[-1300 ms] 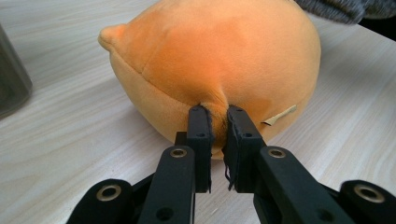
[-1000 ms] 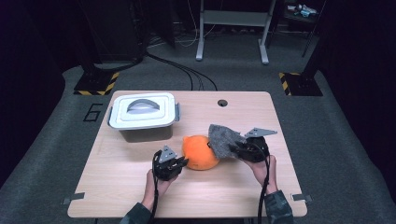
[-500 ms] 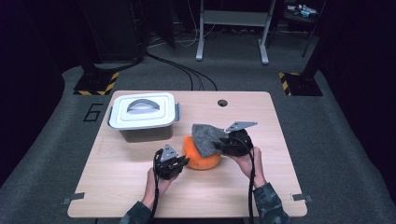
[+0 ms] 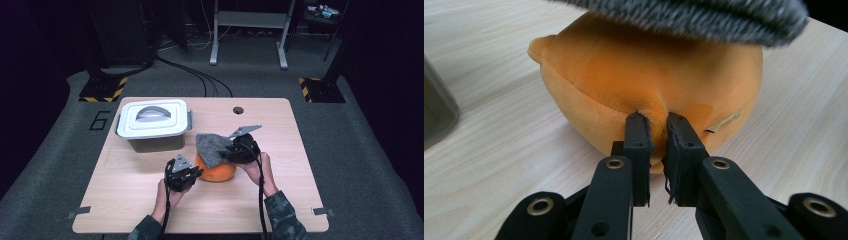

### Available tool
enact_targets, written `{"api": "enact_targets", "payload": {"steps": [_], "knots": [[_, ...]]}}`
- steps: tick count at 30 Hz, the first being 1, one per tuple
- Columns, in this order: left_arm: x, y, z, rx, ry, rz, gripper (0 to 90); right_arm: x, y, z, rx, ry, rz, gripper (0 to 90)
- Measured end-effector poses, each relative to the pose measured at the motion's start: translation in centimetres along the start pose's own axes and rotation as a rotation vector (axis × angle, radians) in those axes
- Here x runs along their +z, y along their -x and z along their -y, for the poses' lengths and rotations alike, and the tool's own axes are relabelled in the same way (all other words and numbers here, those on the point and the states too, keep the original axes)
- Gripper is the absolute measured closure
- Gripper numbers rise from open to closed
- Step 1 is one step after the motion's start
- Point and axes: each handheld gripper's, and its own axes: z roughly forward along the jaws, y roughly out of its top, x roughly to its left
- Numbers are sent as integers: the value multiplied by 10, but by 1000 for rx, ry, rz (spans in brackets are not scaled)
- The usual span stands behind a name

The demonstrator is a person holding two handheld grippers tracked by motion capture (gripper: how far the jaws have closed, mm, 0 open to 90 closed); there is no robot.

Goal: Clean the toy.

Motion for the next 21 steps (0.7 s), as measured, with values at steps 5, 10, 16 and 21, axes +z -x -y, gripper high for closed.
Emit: {"api": "enact_targets", "payload": {"steps": [5,10,16,21], "knots": [[0,0,0,0,-2,4,805,9,1,3,-1,-33,-4,592],[0,0,0,6,3,1,801,4,1,2,-8,-20,14,334],[0,-1,-1,17,-4,4,802,11,-4,-6,-14,1,33,192],[1,0,-1,32,-11,3,815,29,-11,-12,-34,-37,46,323]]}}
